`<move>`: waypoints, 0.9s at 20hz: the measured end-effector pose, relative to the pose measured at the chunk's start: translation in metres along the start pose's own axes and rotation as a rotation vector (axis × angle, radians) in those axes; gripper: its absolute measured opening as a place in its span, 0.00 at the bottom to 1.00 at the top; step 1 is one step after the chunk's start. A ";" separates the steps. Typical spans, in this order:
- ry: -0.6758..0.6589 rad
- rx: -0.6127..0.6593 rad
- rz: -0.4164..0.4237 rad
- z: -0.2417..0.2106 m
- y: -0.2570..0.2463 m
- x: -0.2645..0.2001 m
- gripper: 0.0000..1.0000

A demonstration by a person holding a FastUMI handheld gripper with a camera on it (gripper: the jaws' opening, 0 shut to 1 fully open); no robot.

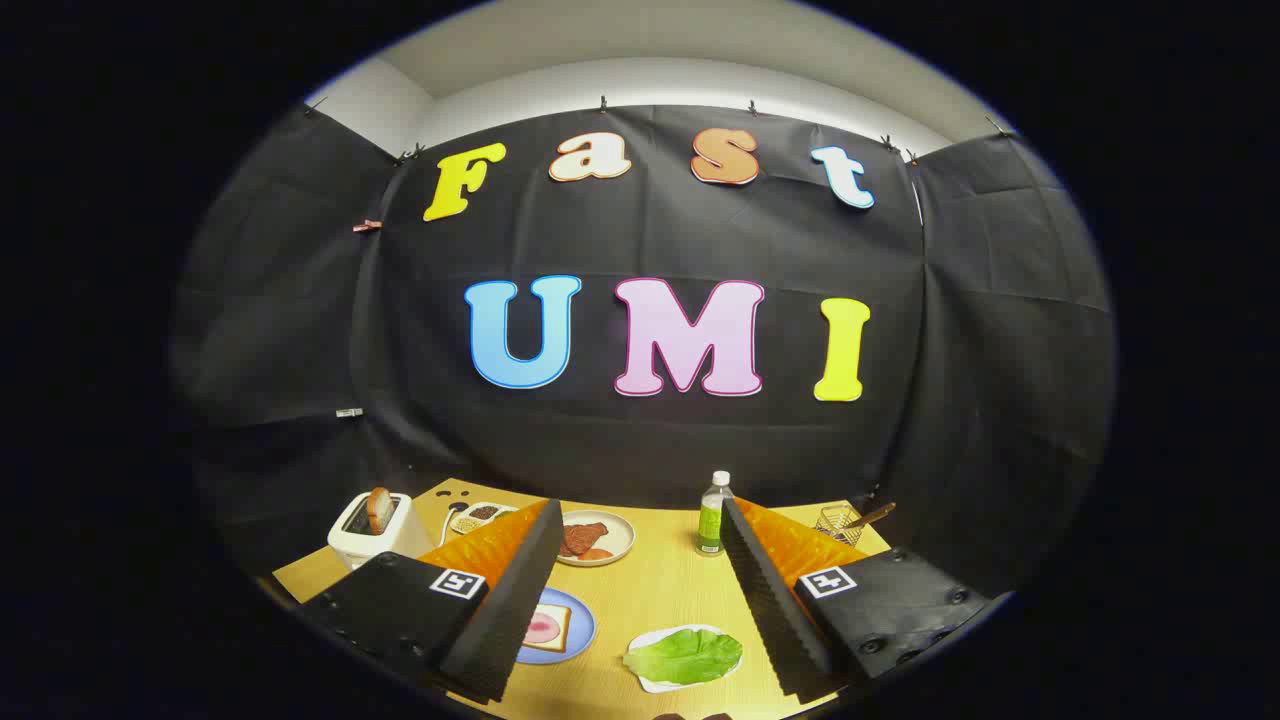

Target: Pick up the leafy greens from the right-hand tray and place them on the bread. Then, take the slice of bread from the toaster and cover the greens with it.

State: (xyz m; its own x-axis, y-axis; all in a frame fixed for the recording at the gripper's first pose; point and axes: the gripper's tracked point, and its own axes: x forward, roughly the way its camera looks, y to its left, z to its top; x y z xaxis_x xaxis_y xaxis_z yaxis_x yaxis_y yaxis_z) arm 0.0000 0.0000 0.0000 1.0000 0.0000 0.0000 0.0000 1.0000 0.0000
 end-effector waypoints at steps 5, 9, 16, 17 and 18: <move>0.011 0.027 -0.014 -0.006 -0.008 0.005 0.98; 0.016 0.042 -0.024 -0.008 -0.012 0.010 0.98; 0.044 0.067 -0.035 -0.018 -0.020 0.013 0.98; 0.046 0.072 -0.036 -0.019 -0.021 0.013 0.98; 0.050 0.072 -0.038 -0.020 -0.023 0.013 0.98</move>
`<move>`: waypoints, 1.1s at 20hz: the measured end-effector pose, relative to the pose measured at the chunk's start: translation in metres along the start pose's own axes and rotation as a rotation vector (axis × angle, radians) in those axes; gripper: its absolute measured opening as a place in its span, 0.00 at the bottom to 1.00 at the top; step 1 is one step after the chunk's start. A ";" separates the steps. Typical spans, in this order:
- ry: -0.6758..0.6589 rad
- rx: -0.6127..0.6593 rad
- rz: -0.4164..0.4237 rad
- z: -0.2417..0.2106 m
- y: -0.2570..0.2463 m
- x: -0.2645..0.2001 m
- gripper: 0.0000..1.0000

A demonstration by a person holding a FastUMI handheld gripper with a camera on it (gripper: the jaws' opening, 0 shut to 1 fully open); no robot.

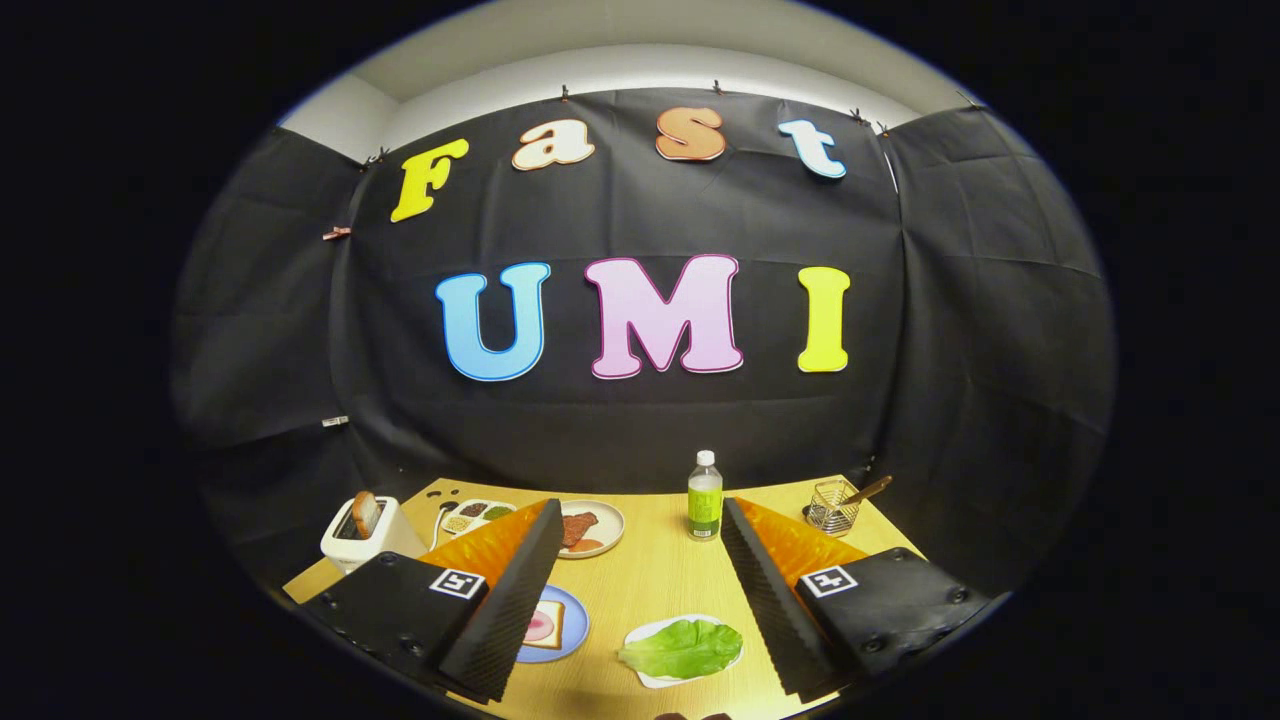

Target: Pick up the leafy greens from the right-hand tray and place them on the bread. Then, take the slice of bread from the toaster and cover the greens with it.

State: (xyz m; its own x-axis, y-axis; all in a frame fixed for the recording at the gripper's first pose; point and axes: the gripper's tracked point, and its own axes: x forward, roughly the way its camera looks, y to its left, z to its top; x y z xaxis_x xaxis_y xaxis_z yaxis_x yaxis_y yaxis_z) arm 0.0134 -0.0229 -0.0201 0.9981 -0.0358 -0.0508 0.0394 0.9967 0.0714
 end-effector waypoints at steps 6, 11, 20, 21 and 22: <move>0.040 -0.012 -0.007 -0.017 -0.011 0.008 0.98; 0.114 -0.024 0.023 -0.051 -0.018 0.023 0.99; 0.397 -0.111 0.179 -0.173 -0.031 0.038 0.99; 0.417 -0.127 0.203 -0.183 -0.032 0.040 0.99; 0.438 -0.148 0.224 -0.194 -0.034 0.042 0.99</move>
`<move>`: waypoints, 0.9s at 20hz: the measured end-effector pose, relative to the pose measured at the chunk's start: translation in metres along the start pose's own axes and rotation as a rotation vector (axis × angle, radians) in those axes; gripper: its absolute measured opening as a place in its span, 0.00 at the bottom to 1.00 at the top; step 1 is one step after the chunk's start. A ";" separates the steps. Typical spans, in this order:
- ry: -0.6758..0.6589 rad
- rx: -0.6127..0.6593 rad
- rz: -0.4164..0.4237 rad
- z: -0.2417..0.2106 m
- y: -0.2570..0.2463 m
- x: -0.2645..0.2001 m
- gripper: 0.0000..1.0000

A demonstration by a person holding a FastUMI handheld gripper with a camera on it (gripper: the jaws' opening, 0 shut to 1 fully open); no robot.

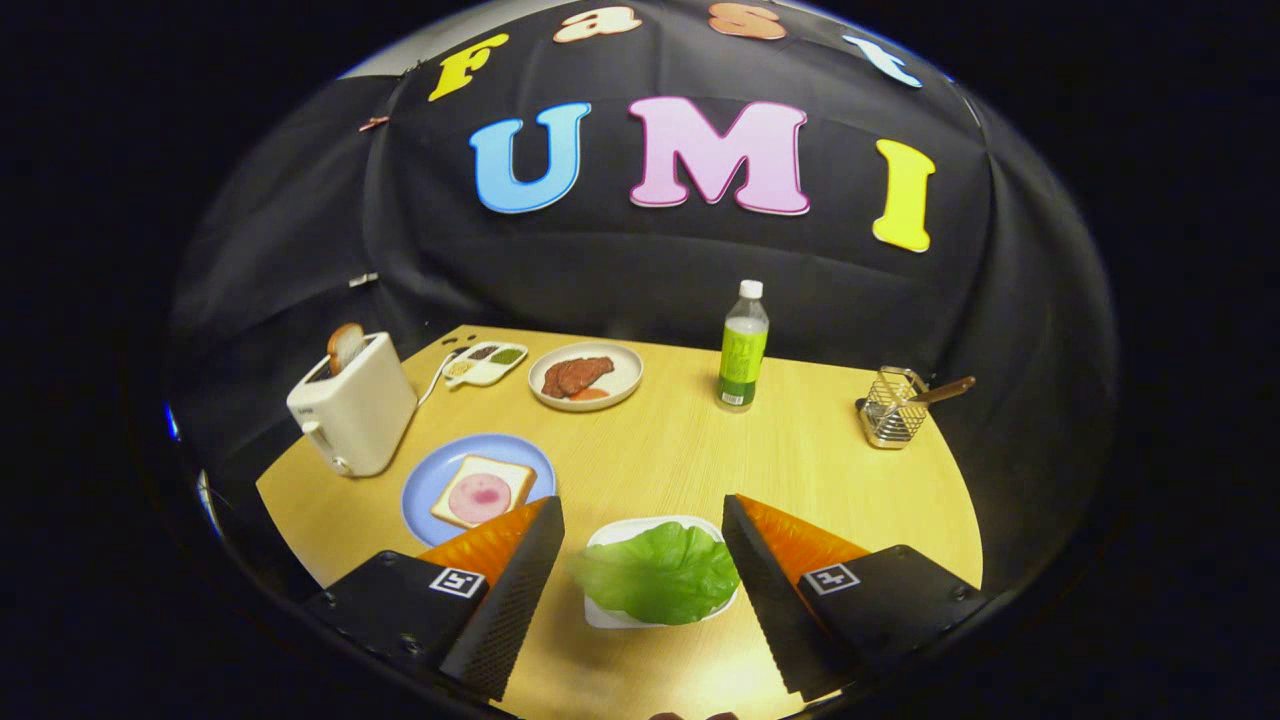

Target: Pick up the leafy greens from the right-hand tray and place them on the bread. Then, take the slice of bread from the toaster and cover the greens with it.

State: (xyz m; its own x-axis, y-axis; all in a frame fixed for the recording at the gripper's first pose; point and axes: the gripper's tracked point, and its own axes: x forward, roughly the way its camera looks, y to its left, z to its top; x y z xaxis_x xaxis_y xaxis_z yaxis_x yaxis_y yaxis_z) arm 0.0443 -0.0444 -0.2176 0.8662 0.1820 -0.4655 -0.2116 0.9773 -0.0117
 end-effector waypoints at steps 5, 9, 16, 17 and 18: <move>0.140 -0.122 0.110 -0.052 0.001 0.033 0.99; 0.211 -0.259 0.158 -0.084 -0.002 0.063 0.99; 0.365 -0.204 0.208 -0.124 -0.008 0.084 1.00; 0.373 -0.187 0.213 -0.126 -0.008 0.084 0.97; 0.370 -0.186 0.214 -0.125 -0.007 0.085 0.97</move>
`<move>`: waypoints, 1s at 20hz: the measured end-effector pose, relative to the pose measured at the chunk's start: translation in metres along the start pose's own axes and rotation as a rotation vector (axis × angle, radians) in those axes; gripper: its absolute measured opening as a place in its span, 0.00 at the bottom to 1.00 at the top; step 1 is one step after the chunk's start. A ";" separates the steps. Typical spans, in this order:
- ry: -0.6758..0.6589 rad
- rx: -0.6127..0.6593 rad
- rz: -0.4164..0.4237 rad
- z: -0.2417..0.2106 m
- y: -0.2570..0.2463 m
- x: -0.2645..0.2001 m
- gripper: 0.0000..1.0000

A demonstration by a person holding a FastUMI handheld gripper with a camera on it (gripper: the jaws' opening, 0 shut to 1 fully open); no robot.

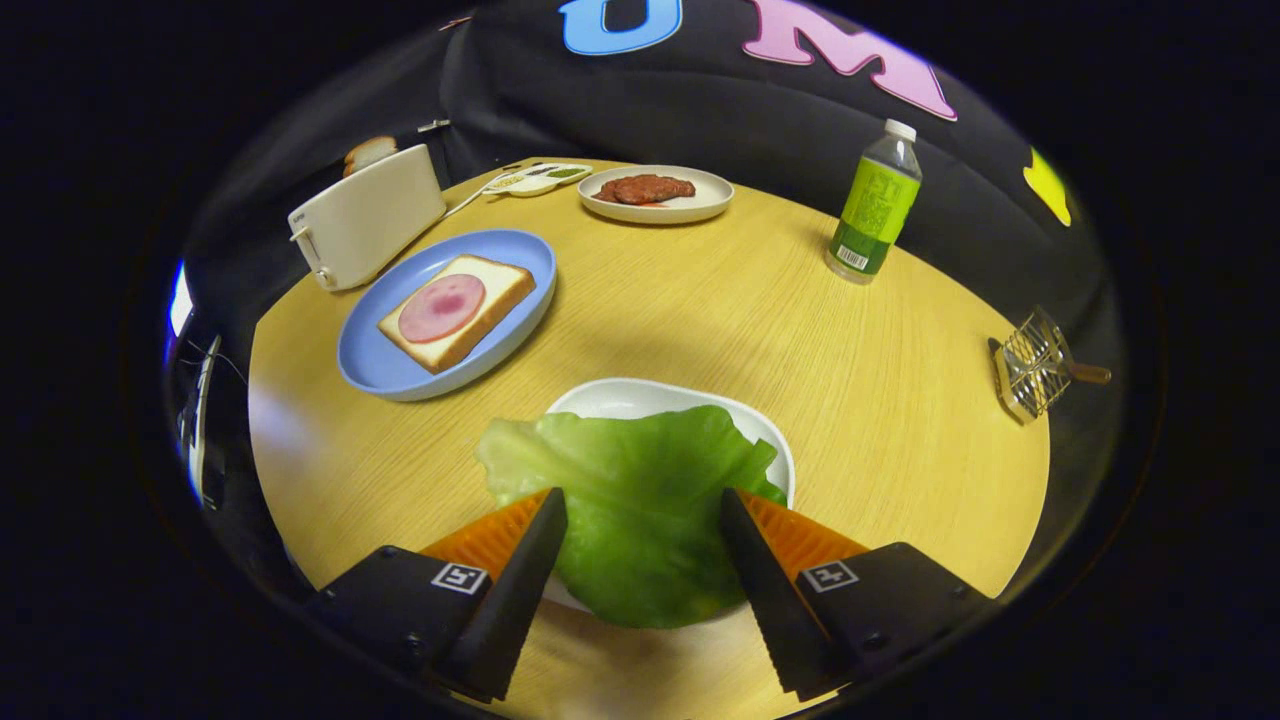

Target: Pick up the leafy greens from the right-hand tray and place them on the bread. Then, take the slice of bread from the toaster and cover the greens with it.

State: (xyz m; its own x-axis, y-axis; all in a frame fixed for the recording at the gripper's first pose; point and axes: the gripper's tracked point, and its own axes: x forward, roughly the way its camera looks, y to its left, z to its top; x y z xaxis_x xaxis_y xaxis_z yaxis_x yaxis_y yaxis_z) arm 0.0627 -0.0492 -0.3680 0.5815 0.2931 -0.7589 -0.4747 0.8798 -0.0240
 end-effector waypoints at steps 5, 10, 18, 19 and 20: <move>0.007 -0.033 0.015 -0.001 0.010 -0.001 0.67; 0.037 0.000 0.009 -0.001 0.004 -0.001 0.35; 0.043 0.120 -0.017 0.008 0.002 -0.010 0.06; 0.029 0.131 -0.032 0.014 0.001 -0.016 0.06; 0.019 0.144 -0.039 0.019 0.003 -0.022 0.06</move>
State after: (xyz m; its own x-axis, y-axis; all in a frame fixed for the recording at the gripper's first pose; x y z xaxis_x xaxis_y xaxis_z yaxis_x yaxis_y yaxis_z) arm 0.0614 -0.0460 -0.3386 0.5844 0.2515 -0.7715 -0.3512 0.9355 0.0390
